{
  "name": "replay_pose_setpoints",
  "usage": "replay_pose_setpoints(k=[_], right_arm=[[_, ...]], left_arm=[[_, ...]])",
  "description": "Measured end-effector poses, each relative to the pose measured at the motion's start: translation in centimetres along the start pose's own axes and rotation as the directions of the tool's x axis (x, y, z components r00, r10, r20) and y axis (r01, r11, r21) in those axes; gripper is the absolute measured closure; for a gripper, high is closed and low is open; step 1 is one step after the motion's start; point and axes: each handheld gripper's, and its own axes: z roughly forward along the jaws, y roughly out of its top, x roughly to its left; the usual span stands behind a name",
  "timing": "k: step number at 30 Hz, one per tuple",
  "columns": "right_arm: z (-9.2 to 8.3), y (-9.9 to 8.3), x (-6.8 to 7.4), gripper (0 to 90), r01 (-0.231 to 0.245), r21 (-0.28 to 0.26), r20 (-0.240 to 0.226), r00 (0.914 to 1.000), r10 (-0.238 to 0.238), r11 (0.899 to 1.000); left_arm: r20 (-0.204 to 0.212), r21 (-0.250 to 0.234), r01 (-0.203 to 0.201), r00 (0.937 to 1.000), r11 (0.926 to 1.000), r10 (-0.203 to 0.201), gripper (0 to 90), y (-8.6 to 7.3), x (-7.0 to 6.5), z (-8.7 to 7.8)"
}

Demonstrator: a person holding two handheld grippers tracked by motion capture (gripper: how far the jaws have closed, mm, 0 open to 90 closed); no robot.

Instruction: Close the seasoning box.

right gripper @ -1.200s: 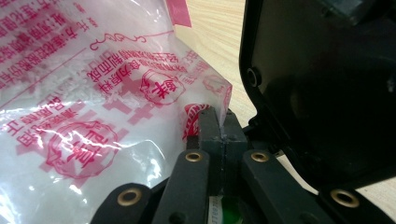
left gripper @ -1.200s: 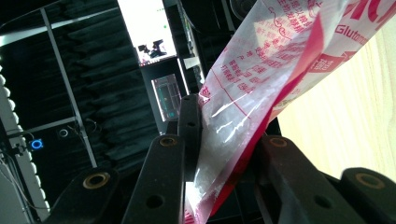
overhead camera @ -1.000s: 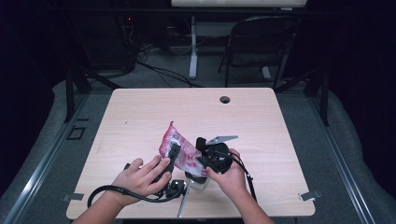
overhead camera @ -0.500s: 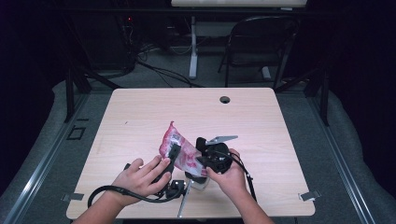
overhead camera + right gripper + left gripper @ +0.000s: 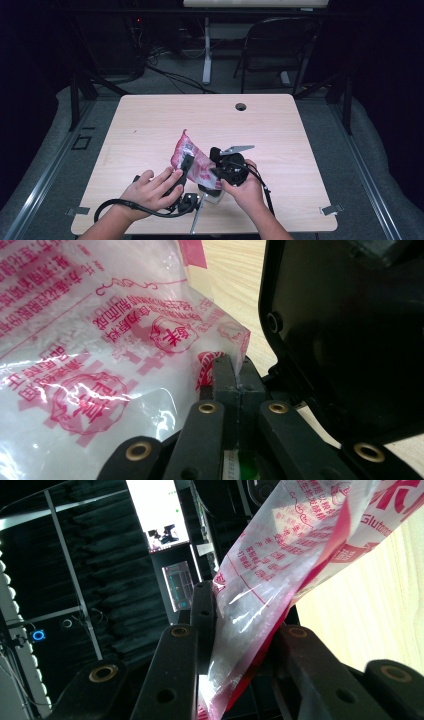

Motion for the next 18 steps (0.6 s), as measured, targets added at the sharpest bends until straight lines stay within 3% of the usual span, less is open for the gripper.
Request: replay_pose_setpoints(k=[18], right_arm=[[-0.01,-0.01,0.0,90.0,0.004,-0.002,0.002,1.0,-0.004,1.0]], left_arm=[[0.002,0.0,0.003,1.0,1.0,-0.003,78.1,0.0,0.02,-0.02]])
